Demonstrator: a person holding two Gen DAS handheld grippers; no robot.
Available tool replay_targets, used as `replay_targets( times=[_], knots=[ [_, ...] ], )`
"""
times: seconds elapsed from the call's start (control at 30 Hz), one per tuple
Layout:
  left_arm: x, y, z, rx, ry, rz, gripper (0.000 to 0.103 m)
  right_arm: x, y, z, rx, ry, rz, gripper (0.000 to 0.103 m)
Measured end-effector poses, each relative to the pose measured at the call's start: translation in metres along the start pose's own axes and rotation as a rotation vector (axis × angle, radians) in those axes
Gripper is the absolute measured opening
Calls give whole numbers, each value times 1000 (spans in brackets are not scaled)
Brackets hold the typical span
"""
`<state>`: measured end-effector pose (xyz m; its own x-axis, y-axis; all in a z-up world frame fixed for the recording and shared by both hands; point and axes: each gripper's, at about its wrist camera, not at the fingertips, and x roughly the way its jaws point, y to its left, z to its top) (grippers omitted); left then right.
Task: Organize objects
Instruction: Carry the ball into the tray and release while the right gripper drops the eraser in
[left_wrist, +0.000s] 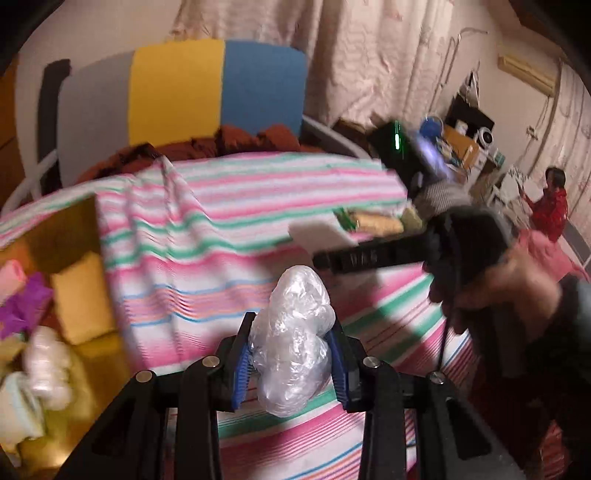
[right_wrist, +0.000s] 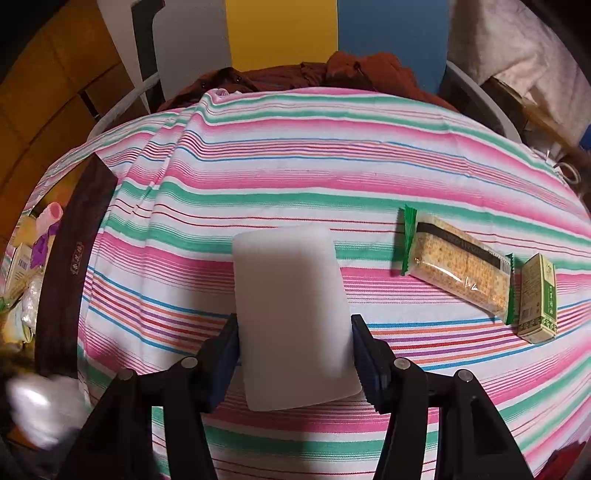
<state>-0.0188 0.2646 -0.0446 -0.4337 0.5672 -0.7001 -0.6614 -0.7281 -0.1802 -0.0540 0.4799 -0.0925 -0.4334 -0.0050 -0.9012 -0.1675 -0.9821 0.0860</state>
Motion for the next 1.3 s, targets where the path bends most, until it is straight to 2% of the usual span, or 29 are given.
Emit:
replay_targets(
  times=[0.17,0.3,0.4,0.5,1.03,1.3],
  knots=[
    [-40,24,10,-40,-61,90,36,-7,3,3,12,-28,12,58],
    [-64,49,10,-74,-86,195,36,-13,7,3,46,-43,50,58],
    [-78,71,7,-106,-108,266,36,-17,17,5,54,-50,77,58],
    [-86,89,2,-132,-118,306,36,-28,33,6,52,-71,111,58],
    [-111,151,-29,-280,-119,348,36,-71,178,-6,-56,-160,330,59],
    [-131,191,-39,-382,-144,381,36,-71,218,-17,-79,-174,341,61]
  ],
)
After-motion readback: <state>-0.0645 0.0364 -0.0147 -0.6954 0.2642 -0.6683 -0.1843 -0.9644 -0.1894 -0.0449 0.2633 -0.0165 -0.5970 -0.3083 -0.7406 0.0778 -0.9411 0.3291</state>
